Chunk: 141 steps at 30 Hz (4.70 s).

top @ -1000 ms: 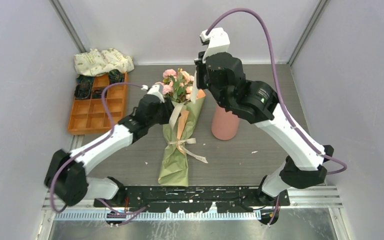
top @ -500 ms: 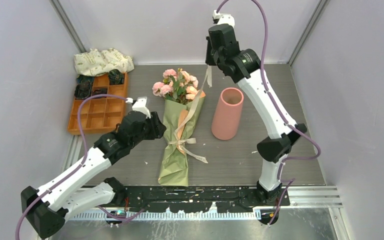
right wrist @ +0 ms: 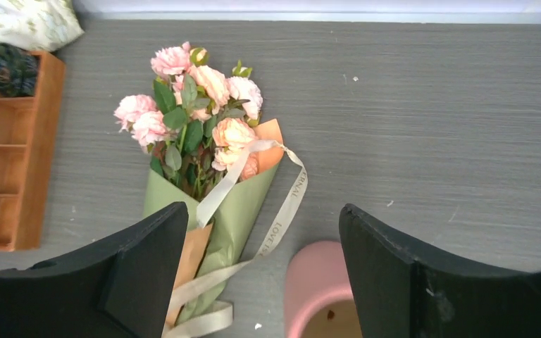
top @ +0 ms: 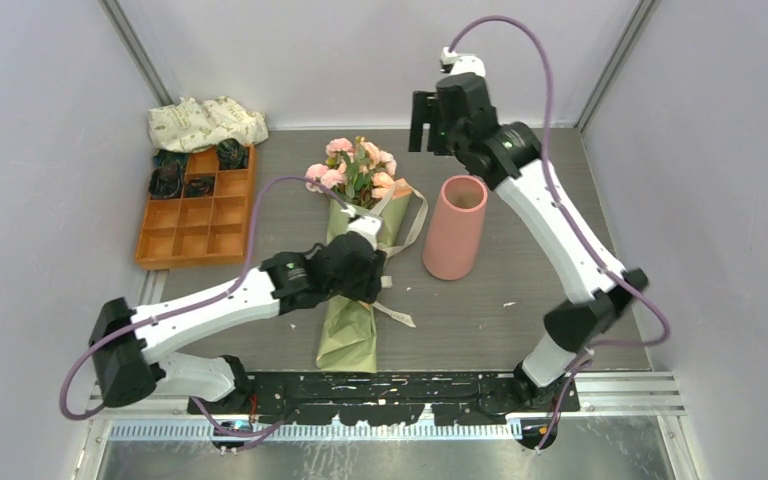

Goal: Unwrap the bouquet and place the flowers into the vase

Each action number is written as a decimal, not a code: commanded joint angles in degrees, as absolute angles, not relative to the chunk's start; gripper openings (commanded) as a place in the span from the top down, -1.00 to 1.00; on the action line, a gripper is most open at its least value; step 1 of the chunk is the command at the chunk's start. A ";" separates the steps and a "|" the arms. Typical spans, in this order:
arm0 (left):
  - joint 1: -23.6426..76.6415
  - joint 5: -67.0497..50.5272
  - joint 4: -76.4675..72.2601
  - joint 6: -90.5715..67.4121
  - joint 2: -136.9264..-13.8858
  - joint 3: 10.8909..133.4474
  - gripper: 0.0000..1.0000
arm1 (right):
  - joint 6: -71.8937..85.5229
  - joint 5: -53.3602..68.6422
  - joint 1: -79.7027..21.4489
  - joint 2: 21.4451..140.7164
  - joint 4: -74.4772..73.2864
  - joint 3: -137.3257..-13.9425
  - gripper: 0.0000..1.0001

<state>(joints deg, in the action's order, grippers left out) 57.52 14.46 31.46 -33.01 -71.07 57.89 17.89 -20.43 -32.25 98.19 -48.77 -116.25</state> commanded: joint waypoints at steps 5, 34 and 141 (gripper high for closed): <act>64.10 21.93 39.61 -36.73 -80.41 65.19 -0.01 | 19.25 -21.86 -32.36 75.78 -42.18 -105.46 -0.68; 64.29 28.35 36.69 -38.31 -92.29 66.06 0.30 | 21.79 -18.82 -32.36 69.57 -41.68 -97.22 -0.59; 59.83 30.09 35.86 -45.26 -86.93 64.09 1.00 | 25.31 -13.16 -32.51 64.69 -37.45 -85.38 -0.55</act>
<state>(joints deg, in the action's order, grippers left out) 60.29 26.89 35.03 -44.80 -89.86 61.80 24.43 -13.85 -32.27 66.00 -41.15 -85.95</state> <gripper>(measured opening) 0.007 0.779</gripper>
